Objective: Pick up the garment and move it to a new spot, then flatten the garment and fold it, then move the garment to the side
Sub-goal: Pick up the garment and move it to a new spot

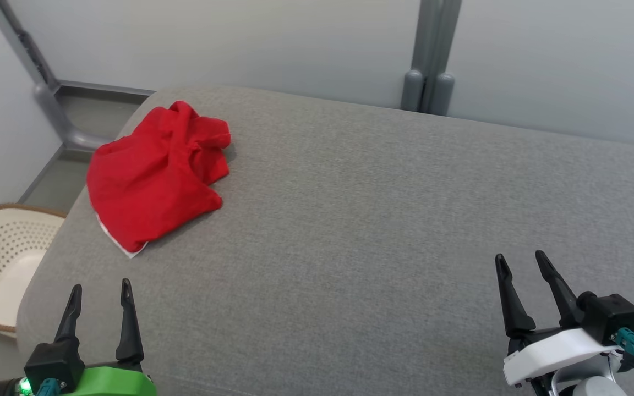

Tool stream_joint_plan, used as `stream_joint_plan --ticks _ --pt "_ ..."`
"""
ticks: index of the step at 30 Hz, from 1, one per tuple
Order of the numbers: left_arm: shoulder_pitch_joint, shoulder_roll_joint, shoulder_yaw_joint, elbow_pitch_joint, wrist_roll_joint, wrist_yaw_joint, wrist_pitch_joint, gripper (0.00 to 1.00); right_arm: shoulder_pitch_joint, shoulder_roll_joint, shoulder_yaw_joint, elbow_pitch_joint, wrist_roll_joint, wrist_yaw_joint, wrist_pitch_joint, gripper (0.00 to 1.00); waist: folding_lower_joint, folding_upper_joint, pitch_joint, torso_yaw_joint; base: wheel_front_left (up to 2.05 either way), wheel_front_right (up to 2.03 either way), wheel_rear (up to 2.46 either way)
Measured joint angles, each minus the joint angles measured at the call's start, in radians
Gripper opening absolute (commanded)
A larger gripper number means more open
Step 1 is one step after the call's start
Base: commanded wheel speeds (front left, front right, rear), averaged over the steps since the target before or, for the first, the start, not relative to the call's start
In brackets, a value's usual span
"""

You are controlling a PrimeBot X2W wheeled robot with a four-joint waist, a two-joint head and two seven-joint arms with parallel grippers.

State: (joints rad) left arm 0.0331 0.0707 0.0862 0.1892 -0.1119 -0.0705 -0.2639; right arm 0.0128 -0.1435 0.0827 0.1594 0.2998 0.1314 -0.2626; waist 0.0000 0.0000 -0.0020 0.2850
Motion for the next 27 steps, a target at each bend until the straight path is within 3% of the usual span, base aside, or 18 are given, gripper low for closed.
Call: stream_joint_plan --ticks 16,27 --pt "0.015 -0.005 0.032 -0.016 -0.010 0.018 0.000 1.00 -0.039 -0.014 0.058 0.019 0.002 0.000 0.000 1.00 0.0000 0.0000 0.037 0.200 0.00 0.00 0.00" --pt "0.018 -0.010 0.039 -0.011 -0.010 0.019 0.000 1.00 -0.040 -0.021 0.075 0.030 0.008 0.000 0.000 1.00 0.0000 0.0000 0.045 0.214 0.00 0.00 0.00"
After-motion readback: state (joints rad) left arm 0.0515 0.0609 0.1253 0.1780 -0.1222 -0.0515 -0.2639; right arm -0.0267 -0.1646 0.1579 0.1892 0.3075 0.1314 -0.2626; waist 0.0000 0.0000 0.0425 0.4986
